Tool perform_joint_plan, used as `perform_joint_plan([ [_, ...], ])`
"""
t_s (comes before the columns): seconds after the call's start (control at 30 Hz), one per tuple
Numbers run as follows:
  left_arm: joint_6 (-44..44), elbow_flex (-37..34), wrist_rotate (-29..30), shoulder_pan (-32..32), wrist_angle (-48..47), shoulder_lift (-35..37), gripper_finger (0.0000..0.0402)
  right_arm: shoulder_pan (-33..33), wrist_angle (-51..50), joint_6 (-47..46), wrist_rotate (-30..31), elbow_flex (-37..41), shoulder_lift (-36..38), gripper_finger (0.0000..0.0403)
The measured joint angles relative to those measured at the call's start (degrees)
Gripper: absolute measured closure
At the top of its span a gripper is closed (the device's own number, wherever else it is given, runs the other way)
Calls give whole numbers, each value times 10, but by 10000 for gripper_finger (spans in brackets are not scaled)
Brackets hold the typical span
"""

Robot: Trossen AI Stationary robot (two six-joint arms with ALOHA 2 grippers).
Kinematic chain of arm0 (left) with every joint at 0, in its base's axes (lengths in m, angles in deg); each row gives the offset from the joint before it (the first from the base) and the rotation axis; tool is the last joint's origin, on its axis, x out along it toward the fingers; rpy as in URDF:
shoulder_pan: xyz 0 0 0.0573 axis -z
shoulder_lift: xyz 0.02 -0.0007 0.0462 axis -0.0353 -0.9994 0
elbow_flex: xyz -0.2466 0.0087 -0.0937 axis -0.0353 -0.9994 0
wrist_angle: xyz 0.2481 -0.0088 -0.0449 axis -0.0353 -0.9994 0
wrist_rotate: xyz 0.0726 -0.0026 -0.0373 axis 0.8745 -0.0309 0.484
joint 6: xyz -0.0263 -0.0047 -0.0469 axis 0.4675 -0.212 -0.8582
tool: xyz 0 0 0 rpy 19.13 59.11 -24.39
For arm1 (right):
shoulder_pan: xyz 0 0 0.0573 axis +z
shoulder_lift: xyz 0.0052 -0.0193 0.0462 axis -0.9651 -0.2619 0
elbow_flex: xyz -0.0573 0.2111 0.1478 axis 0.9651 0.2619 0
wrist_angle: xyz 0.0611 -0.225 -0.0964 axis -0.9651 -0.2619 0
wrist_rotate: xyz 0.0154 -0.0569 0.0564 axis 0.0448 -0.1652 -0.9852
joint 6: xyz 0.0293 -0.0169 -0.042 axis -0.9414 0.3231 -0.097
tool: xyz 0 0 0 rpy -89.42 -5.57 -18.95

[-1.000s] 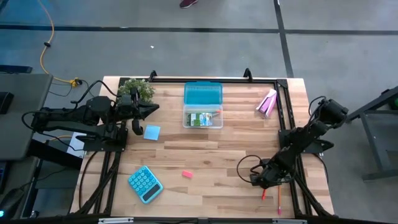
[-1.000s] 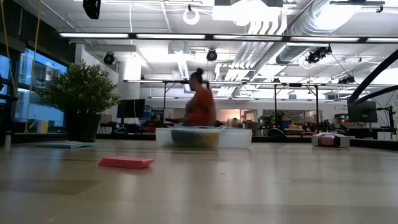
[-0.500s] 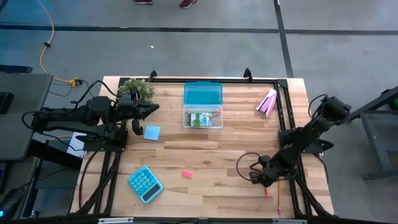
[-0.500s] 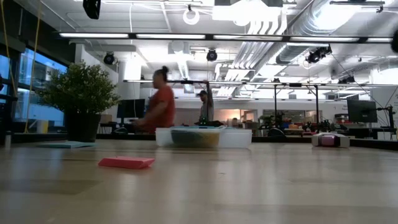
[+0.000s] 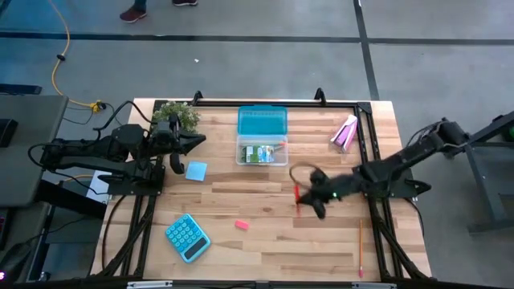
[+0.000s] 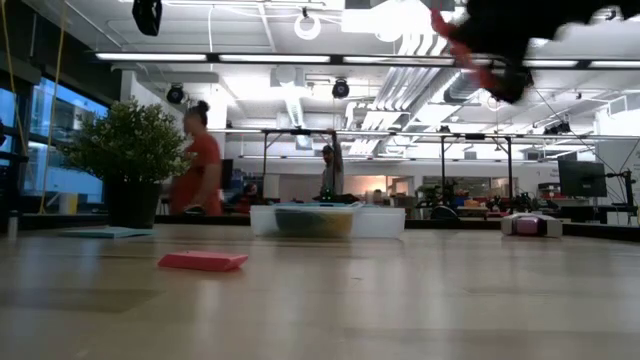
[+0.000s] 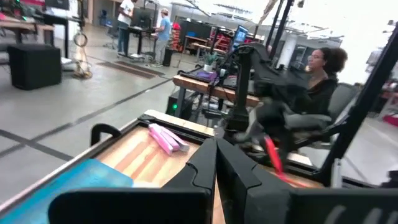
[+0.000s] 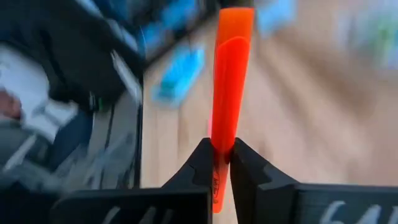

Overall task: Pack school essentials
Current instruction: Put the orange pen into the supply box

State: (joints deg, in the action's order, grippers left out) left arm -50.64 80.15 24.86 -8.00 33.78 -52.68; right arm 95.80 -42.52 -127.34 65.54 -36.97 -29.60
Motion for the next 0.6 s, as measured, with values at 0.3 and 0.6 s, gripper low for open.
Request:
perform_joint_plan([
  [0.3, -67, 0, -50, 0, 0, 0, 401, -178, -1, 342, -82, -125, 1, 398],
  [0.6, -58, 0, -46, 0, 0, 0, 401, -261, -211, 435, -145, -256, 2, 398],
])
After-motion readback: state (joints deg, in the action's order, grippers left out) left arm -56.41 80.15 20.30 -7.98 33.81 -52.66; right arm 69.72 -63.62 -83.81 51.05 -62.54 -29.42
